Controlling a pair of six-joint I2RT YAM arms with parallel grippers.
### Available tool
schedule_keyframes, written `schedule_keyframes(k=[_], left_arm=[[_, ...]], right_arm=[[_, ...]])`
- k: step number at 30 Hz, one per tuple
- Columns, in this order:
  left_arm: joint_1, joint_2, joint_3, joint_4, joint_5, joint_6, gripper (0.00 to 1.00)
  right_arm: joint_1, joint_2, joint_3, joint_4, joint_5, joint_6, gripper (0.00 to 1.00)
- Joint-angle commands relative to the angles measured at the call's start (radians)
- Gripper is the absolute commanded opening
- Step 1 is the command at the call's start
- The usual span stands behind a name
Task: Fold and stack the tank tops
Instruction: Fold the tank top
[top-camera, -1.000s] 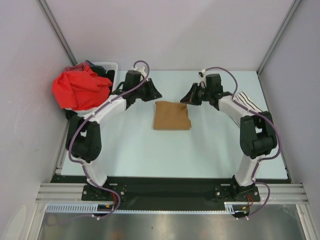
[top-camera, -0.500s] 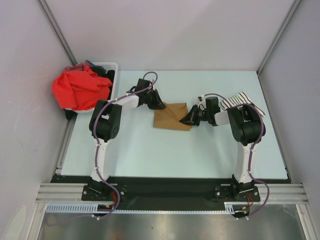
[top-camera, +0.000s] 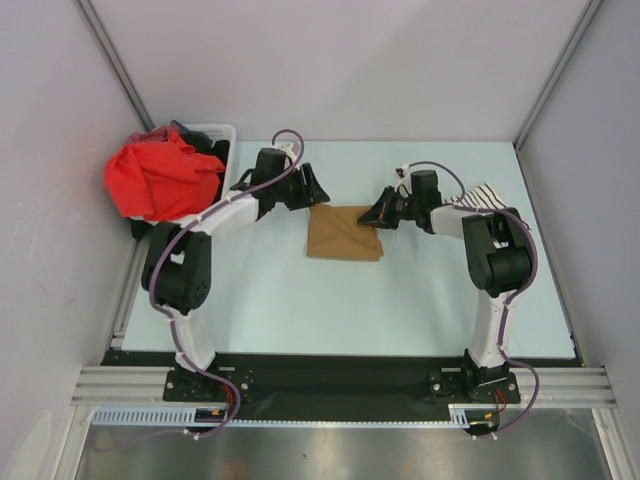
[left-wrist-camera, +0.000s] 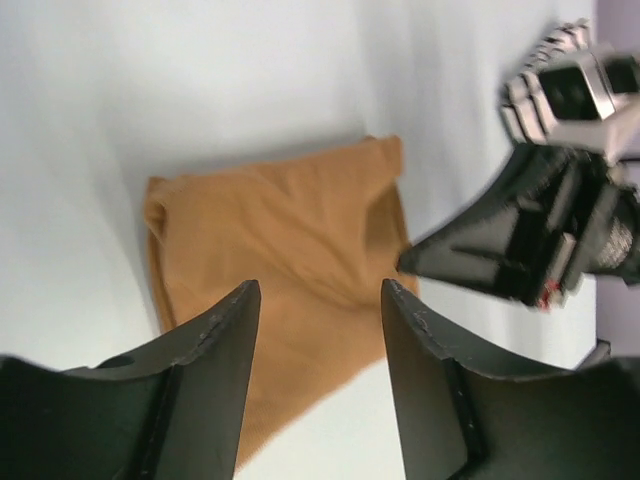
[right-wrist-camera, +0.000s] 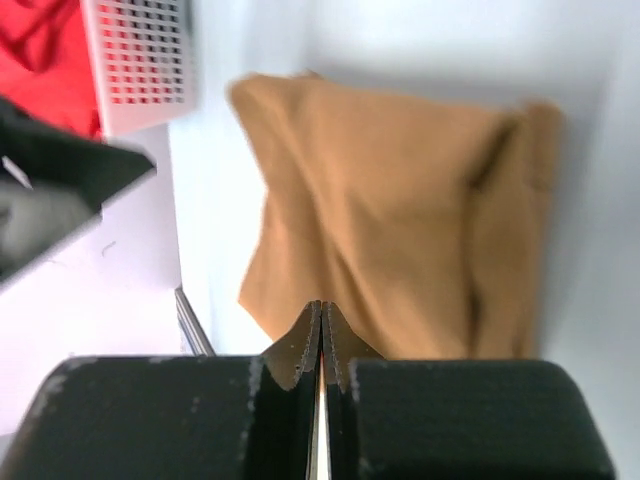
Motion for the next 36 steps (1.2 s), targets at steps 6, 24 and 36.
schedule_keyframes(k=[6, 24, 36], left_arm=[[-0.068, -0.145, -0.244, 0.278, 0.149, -0.085, 0.36], [-0.037, -0.016, -0.439, 0.332, 0.117, -0.075, 0.23], [-0.014, -0.108, -0.246, 0.139, 0.079, -0.012, 0.59]], right_arm=[[0.042, 0.031, 0.131, 0.009, -0.023, 0.020, 0.04], [-0.051, 0.364, 0.436, 0.031, -0.097, 0.110, 0.02], [-0.013, 0.010, 0.185, 0.002, -0.127, 0.054, 0.06]])
